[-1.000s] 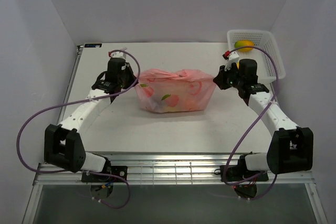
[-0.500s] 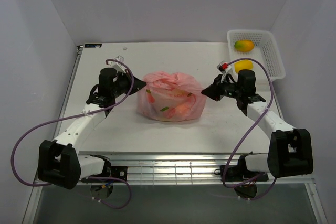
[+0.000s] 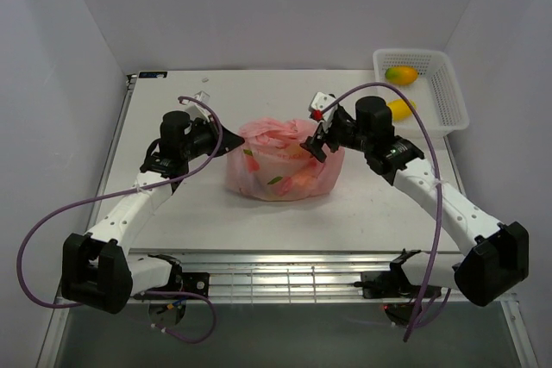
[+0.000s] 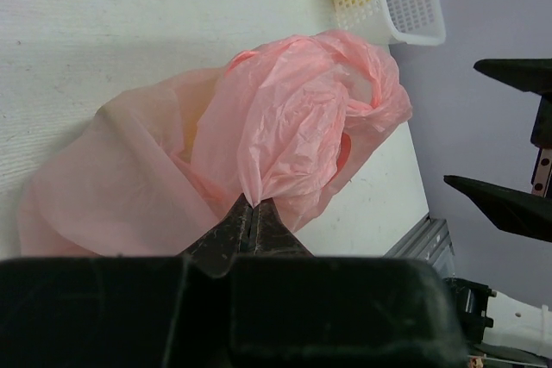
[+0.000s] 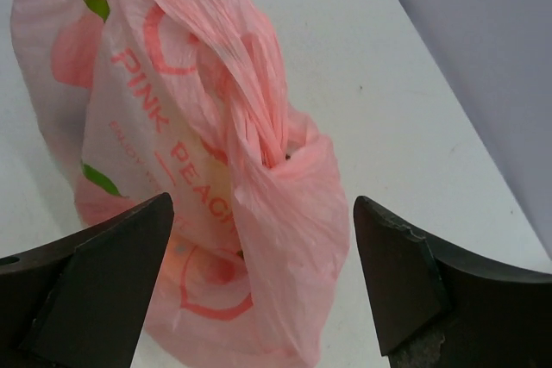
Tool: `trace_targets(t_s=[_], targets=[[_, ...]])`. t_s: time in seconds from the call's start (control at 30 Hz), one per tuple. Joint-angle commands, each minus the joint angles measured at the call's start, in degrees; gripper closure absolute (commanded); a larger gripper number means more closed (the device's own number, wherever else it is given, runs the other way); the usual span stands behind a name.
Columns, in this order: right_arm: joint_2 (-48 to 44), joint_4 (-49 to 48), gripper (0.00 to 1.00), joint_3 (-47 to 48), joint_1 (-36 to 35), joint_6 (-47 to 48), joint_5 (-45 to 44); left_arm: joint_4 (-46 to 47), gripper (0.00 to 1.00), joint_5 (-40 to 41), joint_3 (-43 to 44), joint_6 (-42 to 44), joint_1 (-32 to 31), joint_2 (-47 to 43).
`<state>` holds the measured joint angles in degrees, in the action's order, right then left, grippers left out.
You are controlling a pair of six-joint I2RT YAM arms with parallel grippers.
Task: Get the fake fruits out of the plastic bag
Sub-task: Untie the plastic bag at the center of the board.
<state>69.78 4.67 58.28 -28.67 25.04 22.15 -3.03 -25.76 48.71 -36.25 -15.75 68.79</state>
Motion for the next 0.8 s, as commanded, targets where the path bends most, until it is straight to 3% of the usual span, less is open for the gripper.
trace_targets(t_s=[0.0,0.2,0.27,0.37,0.43,0.47,0.5,0.53,0.63,0.77], targets=[[5.1,6.0,0.1,7.0,-3.6,11.4,-5.6,0.0,1.0,-3.2,1.9,2.0,-0.1,-2.1],[18.0,15.4,0.06,19.5,-7.1,14.7,-7.7,-1.4,1.0,-2.3,1.9,2.6,-0.1,-2.4],[20.4,17.0,0.02,20.9,-7.2,14.8,-8.2,-1.6,1.0,-1.3,1.7,2.7,-0.1,-2.8],[20.7,18.7,0.07,20.8,-7.3,14.9,-7.8,-2.1,1.0,-0.2,1.5,2.8,-0.1,-3.2],[20.0,18.3,0.31,19.3,-7.3,14.9,-8.1,-2.1,1.0,0.1,1.4,2.7,-0.1,-3.3],[19.3,17.1,0.5,18.5,-7.3,13.9,-9.7,-2.2,1.0,0.3,1.5,2.7,-0.2,-3.4],[18.6,15.7,0.83,17.5,-7.3,13.3,-11.2,-2.2,1.0,0.4,1.5,2.7,-0.1,-3.4],[17.9,12.8,0.92,15.5,-7.3,12.5,-12.9,-2.2,1.0,0.6,1.6,2.7,-0.1,-3.5],[12.6,8.2,0.92,11.2,-6.9,8.9,-19.1,-3.1,1.0,3.3,1.5,2.2,-0.1,-3.8],[4.2,1.0,0.92,2.6,-3.7,1.5,-20.6,-5.7,1.0,7.9,1.0,1.0,-0.1,-3.9]])
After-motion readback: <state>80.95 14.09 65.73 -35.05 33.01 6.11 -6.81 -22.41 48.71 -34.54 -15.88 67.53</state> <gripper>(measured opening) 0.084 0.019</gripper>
